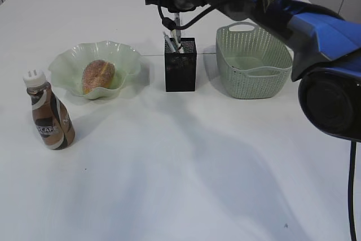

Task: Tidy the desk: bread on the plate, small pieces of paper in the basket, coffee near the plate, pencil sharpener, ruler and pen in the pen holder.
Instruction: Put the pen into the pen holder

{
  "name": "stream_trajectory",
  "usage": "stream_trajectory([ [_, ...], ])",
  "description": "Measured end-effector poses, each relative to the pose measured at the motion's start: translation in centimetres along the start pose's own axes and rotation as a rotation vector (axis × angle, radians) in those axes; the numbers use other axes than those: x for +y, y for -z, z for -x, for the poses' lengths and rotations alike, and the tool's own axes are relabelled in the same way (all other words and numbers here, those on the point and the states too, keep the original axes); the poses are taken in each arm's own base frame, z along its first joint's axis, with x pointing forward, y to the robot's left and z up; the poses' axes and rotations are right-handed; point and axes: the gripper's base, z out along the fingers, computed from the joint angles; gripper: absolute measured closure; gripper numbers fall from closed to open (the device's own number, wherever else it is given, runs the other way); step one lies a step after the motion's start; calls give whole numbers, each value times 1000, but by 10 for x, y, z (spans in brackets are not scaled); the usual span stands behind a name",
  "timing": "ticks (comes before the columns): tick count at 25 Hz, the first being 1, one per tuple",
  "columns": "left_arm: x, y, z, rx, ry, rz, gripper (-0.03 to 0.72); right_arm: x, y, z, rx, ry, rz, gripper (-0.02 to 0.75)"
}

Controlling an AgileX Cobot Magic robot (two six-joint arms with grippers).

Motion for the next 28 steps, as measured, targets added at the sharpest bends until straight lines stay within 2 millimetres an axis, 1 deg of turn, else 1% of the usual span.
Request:
stream_trajectory([
  [1, 0, -1, 1, -5, 0, -1, 348, 1, -7, -8, 12, 8, 1, 637],
  [4, -1, -3, 1, -6, -2, -2, 348, 2, -15, -17, 32, 13, -4, 637],
  [10, -1, -10, 0, 7, -7, -1, 348, 1, -15, -19, 51, 14, -16, 637],
  [13, -2, -11, 1, 4, -7, -2, 348, 1, -15, -24, 100, 1, -14, 599],
  [14, -2, -11, 1, 1, -8, -2, 348, 1, -15, -24, 100, 1, -14, 599],
  [16, -2, -11, 1, -4, -8, -3, 348, 1, -15, -27, 133, 4, -13, 475],
  [17, -2, -11, 1, -4, -10, -1, 348, 1, -15, -27, 133, 4, -13, 475],
  [18, -2, -11, 1, -4, -10, -1, 348, 1, -14, -28, 146, -2, -12, 386],
  [20, -1, -11, 1, -4, -12, 0, 348, 1, -14, -29, 154, -1, -15, 360],
  [22, -1, -11, 1, -4, -12, 0, 348, 1, -13, -28, 153, -1, -16, 351],
  [25, -1, -11, 1, -4, -12, 0, 348, -1, 2, -10, 125, -14, -10, 339],
  [27, -1, -11, 1, -4, -12, 0, 348, -1, 5, -7, 117, -15, -9, 339],
  [28, -1, -11, 1, -4, -12, 0, 348, -3, 16, 5, 100, -13, -8, 338],
])
